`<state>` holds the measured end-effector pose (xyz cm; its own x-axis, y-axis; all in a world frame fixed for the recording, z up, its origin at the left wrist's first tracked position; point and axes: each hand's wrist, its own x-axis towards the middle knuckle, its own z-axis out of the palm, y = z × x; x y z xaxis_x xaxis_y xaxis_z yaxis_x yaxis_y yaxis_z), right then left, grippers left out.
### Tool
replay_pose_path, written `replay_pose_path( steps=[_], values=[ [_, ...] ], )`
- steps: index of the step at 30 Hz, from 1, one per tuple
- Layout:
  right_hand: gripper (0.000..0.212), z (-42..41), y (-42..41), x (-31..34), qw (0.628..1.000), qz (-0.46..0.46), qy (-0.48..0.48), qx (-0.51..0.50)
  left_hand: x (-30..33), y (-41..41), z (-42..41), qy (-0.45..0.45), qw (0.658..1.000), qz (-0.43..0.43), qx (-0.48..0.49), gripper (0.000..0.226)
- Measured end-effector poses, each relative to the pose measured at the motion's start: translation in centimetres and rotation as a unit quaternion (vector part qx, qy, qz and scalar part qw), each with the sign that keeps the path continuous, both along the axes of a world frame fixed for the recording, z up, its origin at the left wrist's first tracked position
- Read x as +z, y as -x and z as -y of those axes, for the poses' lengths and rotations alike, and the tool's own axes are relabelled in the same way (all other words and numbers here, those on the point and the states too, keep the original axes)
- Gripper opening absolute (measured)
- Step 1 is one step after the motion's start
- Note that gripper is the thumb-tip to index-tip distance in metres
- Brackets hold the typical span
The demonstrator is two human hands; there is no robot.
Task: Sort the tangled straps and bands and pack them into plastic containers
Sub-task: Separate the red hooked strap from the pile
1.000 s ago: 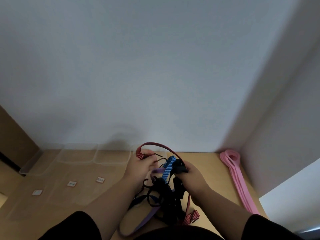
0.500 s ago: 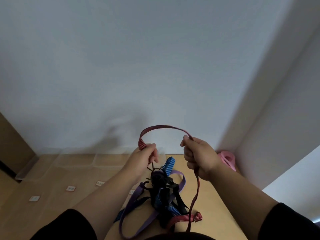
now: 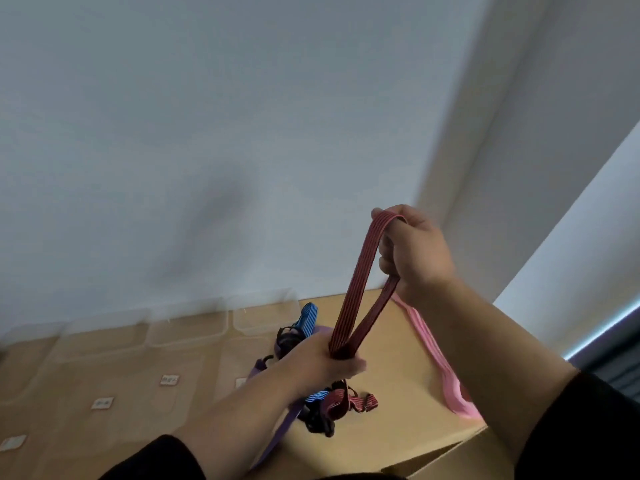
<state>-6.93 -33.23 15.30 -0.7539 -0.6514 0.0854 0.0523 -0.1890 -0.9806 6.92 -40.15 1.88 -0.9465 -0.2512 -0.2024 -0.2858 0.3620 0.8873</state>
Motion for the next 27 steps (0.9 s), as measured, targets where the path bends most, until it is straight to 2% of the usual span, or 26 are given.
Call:
replay_pose_path(
  steps=[4, 6, 8, 11, 12, 15, 16, 18, 21, 24, 27],
  values=[
    [0.015, -3.0, 1.1, -0.4, 0.985, -0.142, -0.085, -0.049, -1.2, -0.4, -0.1, -0.064, 0.995, -0.018, 0.073, 0.035],
    [0.007, -4.2, 1.3, -2.3, 0.978, -0.164, -0.121, -0.044, -0.1, 0.1, -0.8, -0.129, 0.985, -0.064, 0.095, 0.037],
    [0.029, -5.6, 1.0, -5.0, 0.982, -0.127, -0.141, -0.024, 1.5, 0.9, -1.6, -0.165, 0.975, -0.1, 0.106, 0.036],
    [0.081, -7.8, 1.0, -9.6, 0.994, 0.014, -0.098, 0.056, 3.0, 2.4, -2.7, -0.19, 0.961, -0.14, 0.147, 0.032],
    [0.088, -8.6, 0.6, -11.0, 0.989, 0.051, -0.074, 0.114, 3.4, 2.9, -2.9, -0.204, 0.953, -0.155, 0.164, 0.029],
    [0.089, -10.8, -1.0, -14.1, 0.967, 0.07, -0.051, 0.24, 4.7, 4.4, -3.9, -0.259, 0.922, -0.199, 0.206, 0.023],
    [0.088, -11.4, -1.2, -14.8, 0.96, 0.085, -0.054, 0.26, 5.2, 4.9, -4.3, -0.277, 0.914, -0.207, 0.214, 0.023],
    [0.07, -12.4, -0.8, -15.7, 0.954, 0.094, -0.057, 0.28, 6.1, 5.5, -5.3, -0.291, 0.903, -0.22, 0.227, 0.022],
    [0.039, -13.5, 0.4, -15.7, 0.953, 0.028, -0.116, 0.277, 6.8, 6.4, -6.6, -0.273, 0.898, -0.235, 0.252, 0.021],
    [0.035, -14.4, 1.8, -15.2, 0.96, -0.041, -0.196, 0.194, 6.9, 7.2, -7.9, -0.238, 0.901, -0.228, 0.284, 0.021],
    [0.02, -15.9, 2.9, -14.6, 0.955, -0.133, -0.205, 0.167, 6.8, 8.1, -9.4, -0.219, 0.891, -0.208, 0.338, 0.019]
  ],
)
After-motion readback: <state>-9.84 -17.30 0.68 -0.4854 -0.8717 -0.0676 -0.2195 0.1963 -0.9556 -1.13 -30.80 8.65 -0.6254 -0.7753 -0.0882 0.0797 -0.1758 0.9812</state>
